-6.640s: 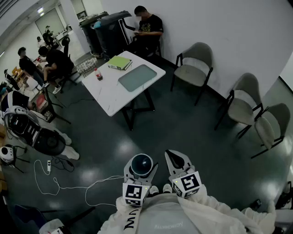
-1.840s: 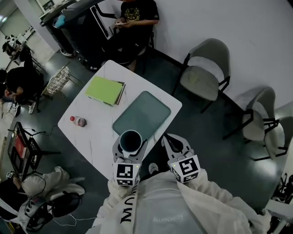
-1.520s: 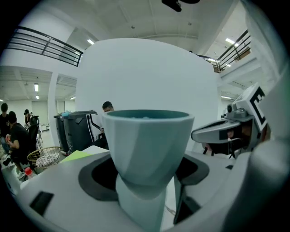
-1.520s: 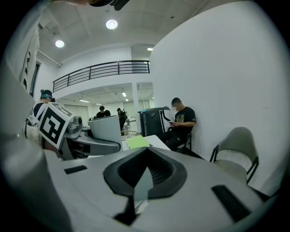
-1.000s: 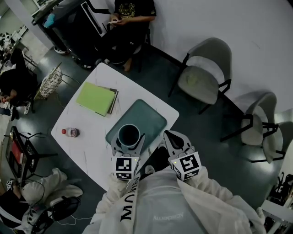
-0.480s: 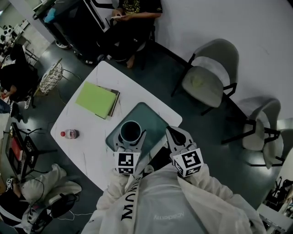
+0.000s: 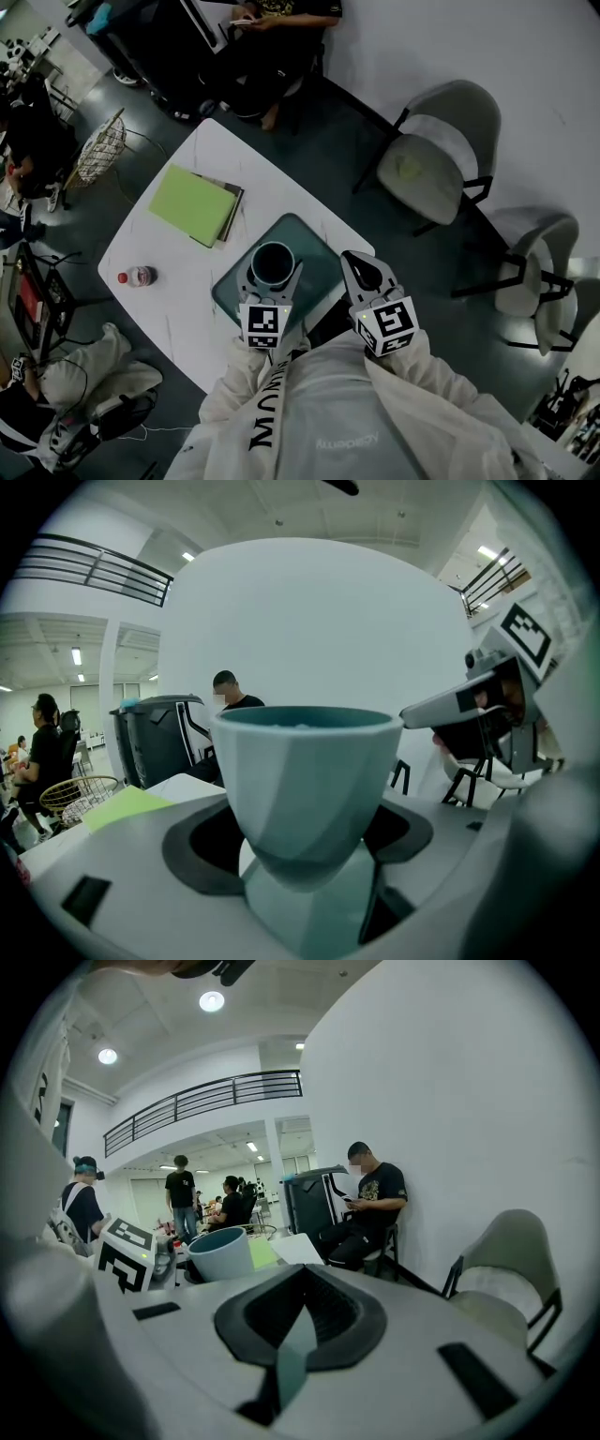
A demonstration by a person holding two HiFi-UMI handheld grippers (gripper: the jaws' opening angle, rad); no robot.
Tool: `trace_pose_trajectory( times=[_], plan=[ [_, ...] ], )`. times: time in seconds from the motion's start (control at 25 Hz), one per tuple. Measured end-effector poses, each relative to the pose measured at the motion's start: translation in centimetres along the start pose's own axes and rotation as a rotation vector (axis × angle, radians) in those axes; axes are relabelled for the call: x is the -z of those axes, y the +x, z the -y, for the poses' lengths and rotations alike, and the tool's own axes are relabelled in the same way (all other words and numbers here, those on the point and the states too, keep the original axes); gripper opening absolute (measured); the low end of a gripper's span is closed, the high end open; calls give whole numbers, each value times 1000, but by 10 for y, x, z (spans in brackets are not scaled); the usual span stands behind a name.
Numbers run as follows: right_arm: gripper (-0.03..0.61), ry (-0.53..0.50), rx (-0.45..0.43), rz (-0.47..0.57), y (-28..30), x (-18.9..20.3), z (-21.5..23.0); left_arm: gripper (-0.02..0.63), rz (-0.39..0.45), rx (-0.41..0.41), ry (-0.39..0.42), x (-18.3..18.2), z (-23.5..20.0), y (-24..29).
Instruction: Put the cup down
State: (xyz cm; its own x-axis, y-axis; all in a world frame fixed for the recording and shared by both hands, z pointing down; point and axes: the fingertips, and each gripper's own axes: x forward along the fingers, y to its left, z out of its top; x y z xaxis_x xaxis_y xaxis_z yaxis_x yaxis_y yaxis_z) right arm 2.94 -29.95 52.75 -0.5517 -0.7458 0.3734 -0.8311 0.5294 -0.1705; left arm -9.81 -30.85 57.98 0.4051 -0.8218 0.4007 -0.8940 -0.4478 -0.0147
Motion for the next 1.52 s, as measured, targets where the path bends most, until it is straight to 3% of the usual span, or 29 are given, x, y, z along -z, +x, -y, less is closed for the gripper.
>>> trace_pose_trajectory(
  times=[1.52],
  plan=[
    [5,-5,-22,-68,50,-9,66,371,-59,-59,-38,56,-25,113]
  ],
)
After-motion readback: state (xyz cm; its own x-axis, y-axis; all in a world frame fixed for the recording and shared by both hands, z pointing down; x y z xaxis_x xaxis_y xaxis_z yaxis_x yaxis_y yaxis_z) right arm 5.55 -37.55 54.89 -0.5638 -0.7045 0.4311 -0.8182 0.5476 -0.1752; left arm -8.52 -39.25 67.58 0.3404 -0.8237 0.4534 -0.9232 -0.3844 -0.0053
